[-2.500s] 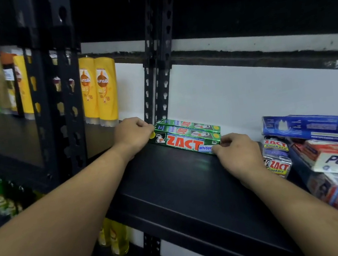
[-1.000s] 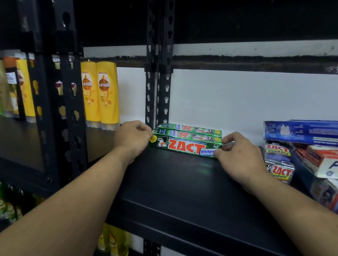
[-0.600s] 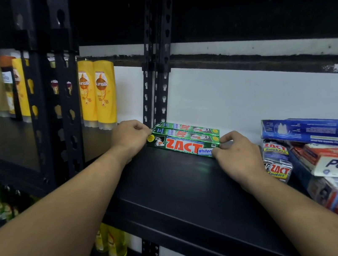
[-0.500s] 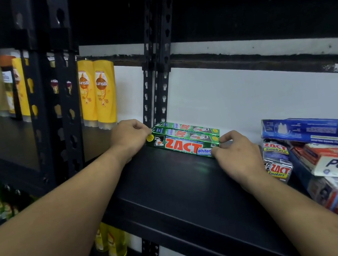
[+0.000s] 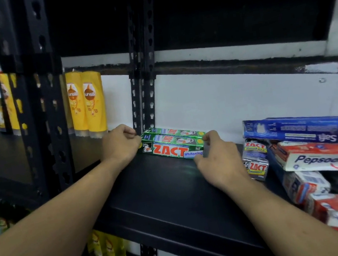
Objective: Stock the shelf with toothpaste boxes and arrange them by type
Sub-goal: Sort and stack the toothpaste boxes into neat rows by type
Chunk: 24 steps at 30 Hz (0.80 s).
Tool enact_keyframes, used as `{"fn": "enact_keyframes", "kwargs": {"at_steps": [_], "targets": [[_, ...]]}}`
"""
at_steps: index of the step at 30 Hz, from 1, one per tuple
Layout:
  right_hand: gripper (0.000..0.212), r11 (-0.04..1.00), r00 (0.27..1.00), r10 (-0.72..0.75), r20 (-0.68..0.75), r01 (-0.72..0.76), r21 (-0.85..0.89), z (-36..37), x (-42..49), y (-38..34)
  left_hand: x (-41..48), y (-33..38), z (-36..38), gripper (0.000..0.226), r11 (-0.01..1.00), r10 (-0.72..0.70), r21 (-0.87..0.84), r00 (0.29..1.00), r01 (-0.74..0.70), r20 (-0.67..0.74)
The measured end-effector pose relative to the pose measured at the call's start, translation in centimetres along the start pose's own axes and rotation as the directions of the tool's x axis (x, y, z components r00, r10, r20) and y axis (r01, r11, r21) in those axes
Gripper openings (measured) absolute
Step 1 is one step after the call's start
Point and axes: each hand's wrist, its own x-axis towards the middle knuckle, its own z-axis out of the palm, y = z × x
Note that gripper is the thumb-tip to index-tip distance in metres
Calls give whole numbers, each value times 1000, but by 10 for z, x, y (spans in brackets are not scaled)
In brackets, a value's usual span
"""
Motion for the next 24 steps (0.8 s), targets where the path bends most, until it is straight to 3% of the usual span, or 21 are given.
{"fn": "enact_keyframes", "kwargs": {"at_steps": [5, 10, 16, 21, 24], "targets": [[36, 957, 970, -238, -57, 224, -184, -40, -20, -18, -25, 33, -5, 20, 961, 227, 144, 971, -235, 72], [35, 943, 969, -233, -85, 203, -262, -109, -37, -2, -68, 99, 10, 21, 909, 389, 69, 896, -411, 214], [34, 962, 978, -101, -184, 48, -270, -201, -74, 70, -131, 193, 37, 26, 840, 514, -39, 773, -540, 372], [29, 963, 961, 10, -276, -84, -257, -261, -100, 147, -183, 237, 63, 52, 691, 528, 114, 605, -714, 596], [34, 920, 940, 124, -317, -228, -318, -290, -108, 188, -190, 246, 73, 50, 759, 469, 127, 672, -638, 573]]}}
